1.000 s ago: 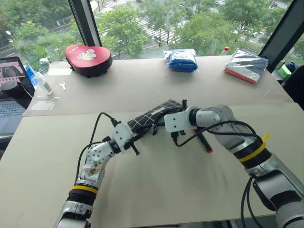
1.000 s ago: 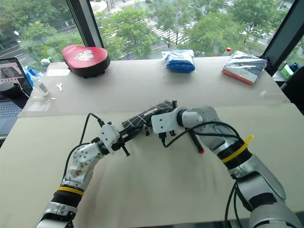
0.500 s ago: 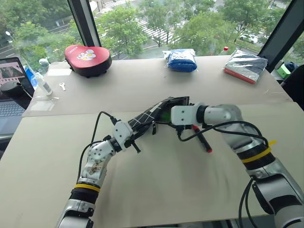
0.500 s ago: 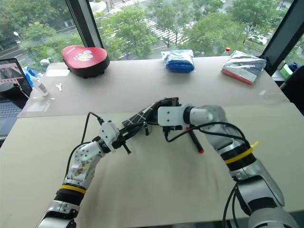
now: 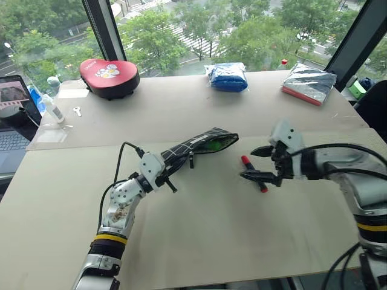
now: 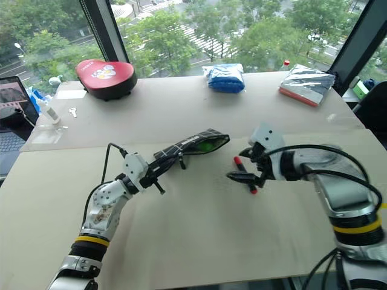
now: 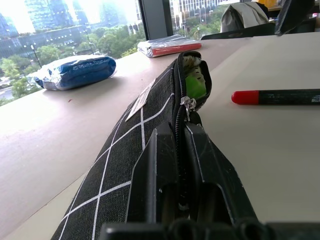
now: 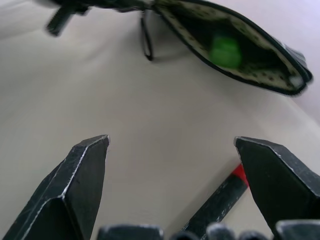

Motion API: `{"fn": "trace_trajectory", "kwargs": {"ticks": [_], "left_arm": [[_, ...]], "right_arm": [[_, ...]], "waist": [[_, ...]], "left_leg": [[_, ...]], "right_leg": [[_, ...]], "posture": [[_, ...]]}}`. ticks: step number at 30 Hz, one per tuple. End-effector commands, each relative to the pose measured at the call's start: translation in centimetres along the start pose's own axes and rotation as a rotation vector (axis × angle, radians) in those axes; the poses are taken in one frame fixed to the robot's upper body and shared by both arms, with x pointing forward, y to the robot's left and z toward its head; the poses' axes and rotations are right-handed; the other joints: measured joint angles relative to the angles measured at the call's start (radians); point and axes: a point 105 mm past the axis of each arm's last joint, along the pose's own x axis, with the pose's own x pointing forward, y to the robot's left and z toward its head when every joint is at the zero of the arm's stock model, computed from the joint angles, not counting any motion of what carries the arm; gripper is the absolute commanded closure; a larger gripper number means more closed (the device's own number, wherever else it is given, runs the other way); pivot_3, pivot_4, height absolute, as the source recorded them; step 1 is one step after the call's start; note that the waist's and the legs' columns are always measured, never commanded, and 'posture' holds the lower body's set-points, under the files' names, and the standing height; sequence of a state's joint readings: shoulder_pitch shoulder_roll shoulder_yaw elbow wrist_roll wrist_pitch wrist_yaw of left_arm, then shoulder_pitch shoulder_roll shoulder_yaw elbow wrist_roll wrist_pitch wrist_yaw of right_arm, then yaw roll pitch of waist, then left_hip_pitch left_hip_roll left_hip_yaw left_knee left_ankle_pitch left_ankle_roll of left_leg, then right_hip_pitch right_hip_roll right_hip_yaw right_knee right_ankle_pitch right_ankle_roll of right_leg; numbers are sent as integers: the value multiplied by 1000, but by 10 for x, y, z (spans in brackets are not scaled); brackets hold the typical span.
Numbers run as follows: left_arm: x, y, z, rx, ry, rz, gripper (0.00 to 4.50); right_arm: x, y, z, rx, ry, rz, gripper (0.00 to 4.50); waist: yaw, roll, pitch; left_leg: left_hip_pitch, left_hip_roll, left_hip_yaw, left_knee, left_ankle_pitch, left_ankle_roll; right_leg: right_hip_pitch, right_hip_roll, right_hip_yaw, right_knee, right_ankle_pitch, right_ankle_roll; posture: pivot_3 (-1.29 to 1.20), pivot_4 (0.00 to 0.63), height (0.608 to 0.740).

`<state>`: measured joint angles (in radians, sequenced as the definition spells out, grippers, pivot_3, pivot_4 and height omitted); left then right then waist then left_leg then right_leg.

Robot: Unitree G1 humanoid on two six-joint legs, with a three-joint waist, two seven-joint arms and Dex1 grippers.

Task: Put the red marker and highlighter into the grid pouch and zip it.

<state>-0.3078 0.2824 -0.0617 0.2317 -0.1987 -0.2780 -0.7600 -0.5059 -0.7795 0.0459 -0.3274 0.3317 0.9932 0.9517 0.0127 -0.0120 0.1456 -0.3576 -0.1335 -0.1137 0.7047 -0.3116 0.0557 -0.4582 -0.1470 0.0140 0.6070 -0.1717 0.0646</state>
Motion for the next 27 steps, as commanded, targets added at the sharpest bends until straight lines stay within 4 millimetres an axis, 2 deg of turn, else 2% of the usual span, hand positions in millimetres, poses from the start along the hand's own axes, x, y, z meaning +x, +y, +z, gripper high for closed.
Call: {"fn": "trace_trajectory", "kwargs": {"ticks": [1,9,17,21,24,25,27], "left_arm": [[0,2,10,27,-31,-7,4500],[1,1,12,35,-34,-20,4500],[1,0,12,40,-35,-23,4500],[2,0,13,43,-36,-24,4500],[1,0,14,45,-36,-24,4500],[1,0,14,45,-36,-24,4500],[1,0,14,46,-36,-25,4500]], "right_arm": [[2,-10,-4,27,28,-136,77],[6,-25,-45,77,145,-278,77],[7,-30,-71,128,201,-302,77],[5,-29,-80,140,204,-294,957],[4,-27,-76,138,184,-283,1873],[4,-27,-75,135,180,-281,2349],[4,-28,-72,130,172,-278,2978]], "waist": [[2,0,0],[3,0,0],[0,0,0],[0,0,0],[3,0,0],[3,0,0],[3,0,0]], "left_leg": [[0,0,0,0,0,0],[0,-2,0,1,0,0],[1,-1,1,1,0,0],[3,-1,1,1,0,0],[3,-1,1,1,0,0],[3,-1,1,1,0,0],[3,-1,1,1,0,0]], "right_leg": [[0,0,0,0,0,0],[0,0,0,-1,1,1],[1,0,0,-1,1,1],[3,0,0,-1,1,1],[4,0,0,-1,1,1],[4,0,0,-1,2,1],[4,0,0,-1,2,1]], "posture": [[0,150,740],[0,150,740],[0,150,740],[0,150,740],[0,150,740],[0,150,740],[0,150,740]]}}
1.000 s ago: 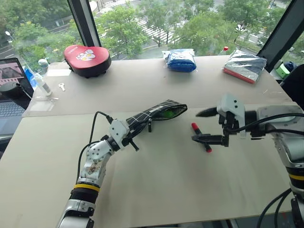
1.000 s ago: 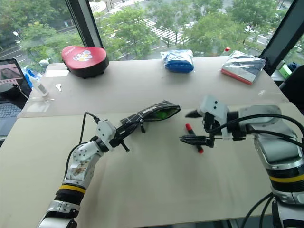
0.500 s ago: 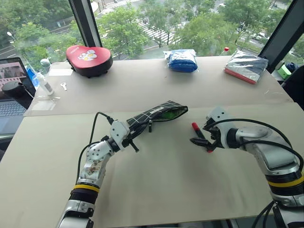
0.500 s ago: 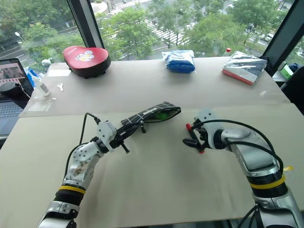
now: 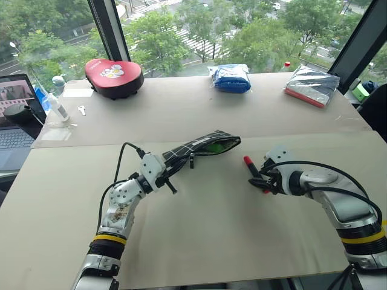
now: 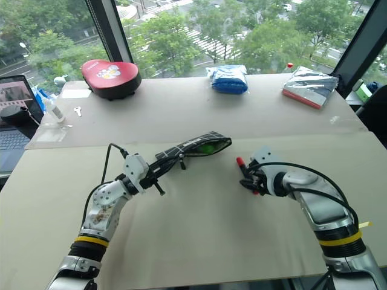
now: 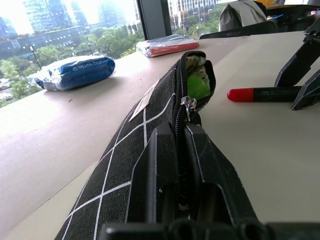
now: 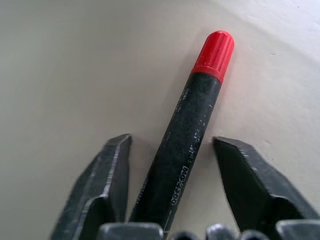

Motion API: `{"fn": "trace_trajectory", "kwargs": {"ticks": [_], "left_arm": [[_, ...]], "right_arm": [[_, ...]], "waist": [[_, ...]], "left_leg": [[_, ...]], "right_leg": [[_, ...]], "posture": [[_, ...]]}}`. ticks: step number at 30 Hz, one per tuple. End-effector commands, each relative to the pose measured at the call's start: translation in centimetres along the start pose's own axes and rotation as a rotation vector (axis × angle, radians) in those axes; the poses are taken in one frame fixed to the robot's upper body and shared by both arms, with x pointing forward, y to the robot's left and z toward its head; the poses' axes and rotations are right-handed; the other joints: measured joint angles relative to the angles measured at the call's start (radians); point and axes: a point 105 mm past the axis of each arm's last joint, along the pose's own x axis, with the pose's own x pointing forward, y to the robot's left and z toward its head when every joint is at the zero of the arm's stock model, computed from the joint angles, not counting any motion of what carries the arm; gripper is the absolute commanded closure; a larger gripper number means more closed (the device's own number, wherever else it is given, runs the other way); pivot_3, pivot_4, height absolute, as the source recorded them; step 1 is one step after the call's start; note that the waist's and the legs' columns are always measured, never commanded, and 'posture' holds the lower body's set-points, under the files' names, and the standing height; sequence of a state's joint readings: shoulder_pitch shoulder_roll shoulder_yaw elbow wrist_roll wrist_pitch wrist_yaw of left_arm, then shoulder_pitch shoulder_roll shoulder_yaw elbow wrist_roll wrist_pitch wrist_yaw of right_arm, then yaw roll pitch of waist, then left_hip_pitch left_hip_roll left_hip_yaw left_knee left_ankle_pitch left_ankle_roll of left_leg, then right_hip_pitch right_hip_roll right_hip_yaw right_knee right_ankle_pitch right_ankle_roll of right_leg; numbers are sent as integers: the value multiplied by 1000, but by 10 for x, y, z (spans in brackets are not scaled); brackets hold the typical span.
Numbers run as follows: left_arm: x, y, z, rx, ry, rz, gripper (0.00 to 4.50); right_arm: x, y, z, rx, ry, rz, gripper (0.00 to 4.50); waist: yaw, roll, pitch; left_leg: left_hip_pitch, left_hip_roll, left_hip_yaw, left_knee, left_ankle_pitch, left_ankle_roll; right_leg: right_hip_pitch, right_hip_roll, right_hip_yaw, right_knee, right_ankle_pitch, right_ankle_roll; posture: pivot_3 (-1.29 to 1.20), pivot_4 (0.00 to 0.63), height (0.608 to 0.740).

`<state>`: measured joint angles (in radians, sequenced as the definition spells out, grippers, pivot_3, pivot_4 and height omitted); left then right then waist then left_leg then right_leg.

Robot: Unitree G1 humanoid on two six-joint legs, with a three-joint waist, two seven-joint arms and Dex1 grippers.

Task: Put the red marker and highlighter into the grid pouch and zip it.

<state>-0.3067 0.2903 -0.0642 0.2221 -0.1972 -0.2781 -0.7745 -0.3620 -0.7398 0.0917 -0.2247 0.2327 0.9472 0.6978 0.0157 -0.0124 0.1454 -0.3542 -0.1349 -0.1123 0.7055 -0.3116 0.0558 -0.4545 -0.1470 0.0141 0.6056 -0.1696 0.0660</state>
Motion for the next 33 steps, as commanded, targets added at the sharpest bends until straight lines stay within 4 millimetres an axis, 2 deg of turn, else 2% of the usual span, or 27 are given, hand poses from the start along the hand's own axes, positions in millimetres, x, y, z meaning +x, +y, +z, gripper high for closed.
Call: {"fn": "trace_trajectory", "kwargs": {"ticks": [1,3,4,10,14,16,18,20,22,24,28,33], "left_arm": [[1,1,13,35,-36,-5,4500],[2,1,13,36,-36,-6,4500],[2,1,13,36,-36,-6,4500],[2,0,14,38,-37,-8,4500],[2,0,14,39,-36,-9,4500],[3,0,14,40,-36,-10,4500],[3,0,14,41,-36,-11,4500],[3,1,14,41,-35,-12,4500],[3,1,14,40,-34,-14,4500],[4,0,13,40,-34,-16,4500],[6,-1,13,37,-36,-19,4500],[7,-2,14,39,-40,-24,4500]], "right_arm": [[-5,-7,-2,4,8,-22,3210],[-5,-7,0,-1,3,-21,3950],[-6,-7,1,-4,0,-20,4026],[-9,-5,14,-30,-37,-8,4026],[-16,-4,33,-99,-118,2,4026],[-28,0,53,-175,-180,37,4026],[-40,5,66,-265,-217,79,4026],[-66,15,83,-384,-267,167,4026],[-79,29,96,-469,-296,241,4026],[-73,36,103,-503,-297,244,4026],[-53,38,102,-600,-220,210,4026],[-32,23,104,-692,-144,113,4026]], "waist": [[0,0,0],[-1,0,0],[-1,0,0],[-2,0,0],[-2,0,0],[-2,0,0],[-3,0,0],[-3,0,0],[-3,0,0],[-5,0,0],[-4,-1,1],[-3,-1,1]], "left_leg": [[0,0,0,0,0,0],[0,0,0,0,0,0],[0,0,0,0,0,0],[0,0,0,0,0,0],[-1,0,0,0,0,0],[-1,0,0,0,0,0],[-1,0,0,0,0,0],[-1,0,0,0,0,0],[-2,0,1,-1,0,0],[-2,1,1,-1,0,0],[-1,4,2,-1,0,0],[-2,3,4,-1,0,0]], "right_leg": [[0,0,0,0,0,0],[0,0,0,0,0,0],[0,0,0,0,0,0],[-1,0,0,0,0,0],[-1,0,0,0,0,0],[-1,0,0,-1,0,0],[-2,0,0,0,0,0],[-2,0,0,-1,0,0],[-2,0,0,-2,0,0],[-2,1,-1,-4,0,0],[-2,2,-2,-5,1,-1],[-3,1,-1,-6,2,-1]], "posture": [[0,150,740],[0,150,740],[0,150,740],[0,150,740],[0,150,740],[0,150,740],[0,150,740],[0,150,740],[0,150,740],[0,150,740],[0,150,740],[0,150,740]]}}
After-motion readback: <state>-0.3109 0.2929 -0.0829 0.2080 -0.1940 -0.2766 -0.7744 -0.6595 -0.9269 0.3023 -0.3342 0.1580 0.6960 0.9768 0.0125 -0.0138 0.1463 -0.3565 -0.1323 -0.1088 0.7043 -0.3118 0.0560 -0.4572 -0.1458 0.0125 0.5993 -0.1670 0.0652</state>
